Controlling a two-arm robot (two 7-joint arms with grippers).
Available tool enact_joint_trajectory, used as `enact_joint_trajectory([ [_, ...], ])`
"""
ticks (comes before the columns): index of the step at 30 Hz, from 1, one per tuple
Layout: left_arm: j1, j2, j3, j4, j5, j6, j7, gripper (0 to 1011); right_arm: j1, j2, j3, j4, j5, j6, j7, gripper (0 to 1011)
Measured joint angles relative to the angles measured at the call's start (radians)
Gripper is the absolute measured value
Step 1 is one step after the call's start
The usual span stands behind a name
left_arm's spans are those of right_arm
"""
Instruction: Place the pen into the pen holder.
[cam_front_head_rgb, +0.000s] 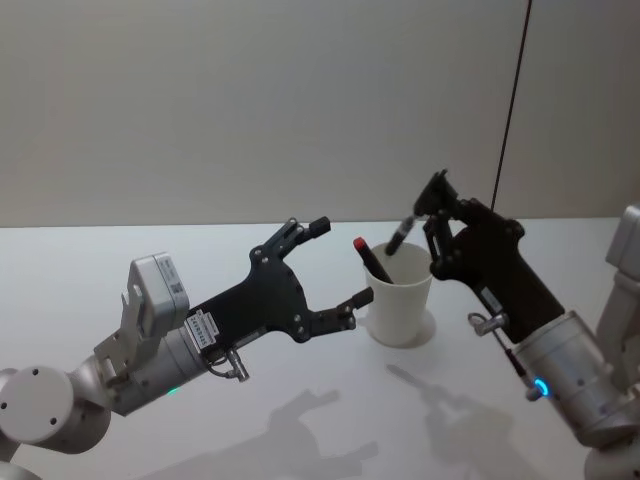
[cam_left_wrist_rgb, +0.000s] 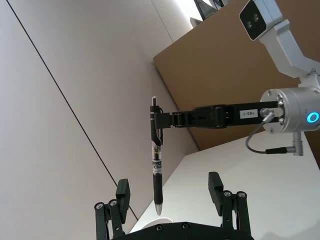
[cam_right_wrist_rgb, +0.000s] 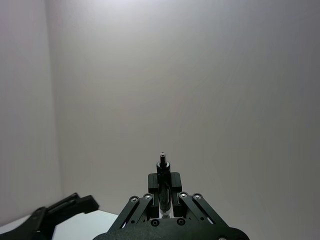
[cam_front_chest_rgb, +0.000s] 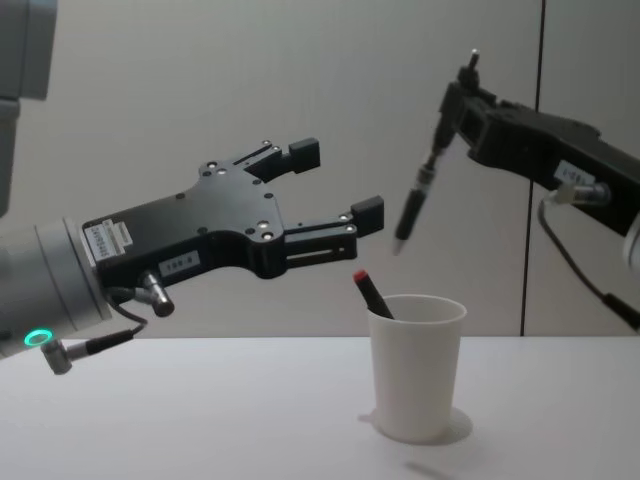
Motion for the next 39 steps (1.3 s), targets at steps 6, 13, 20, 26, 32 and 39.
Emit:
enact_joint_trajectory([
  [6,0.000,0.000,0.000,0.000,0.000,0.000,0.000,1000,0.014,-0.002,0.010,0.012,-0.079,0.008,-0.073,133],
  [13,0.000,0.000,0.000,0.000,0.000,0.000,0.000,1000,0.037,-0.008,0.023,0.031,-0.166,0.033,-0.155,133],
  [20,0.000,0.000,0.000,0.000,0.000,0.000,0.000,1000,0.063,-0.015,0.036,0.055,-0.231,0.078,-0.218,134],
  [26,0.000,0.000,0.000,0.000,0.000,0.000,0.000,1000,0.082,-0.021,0.046,0.081,-0.246,0.104,-0.234,133],
  [32,0.000,0.000,0.000,0.000,0.000,0.000,0.000,1000,0.098,-0.028,0.053,0.109,-0.232,0.113,-0.219,134],
  [39,0.000,0.000,0.000,0.000,0.000,0.000,0.000,1000,0.112,-0.036,0.057,0.136,-0.203,0.108,-0.184,133],
])
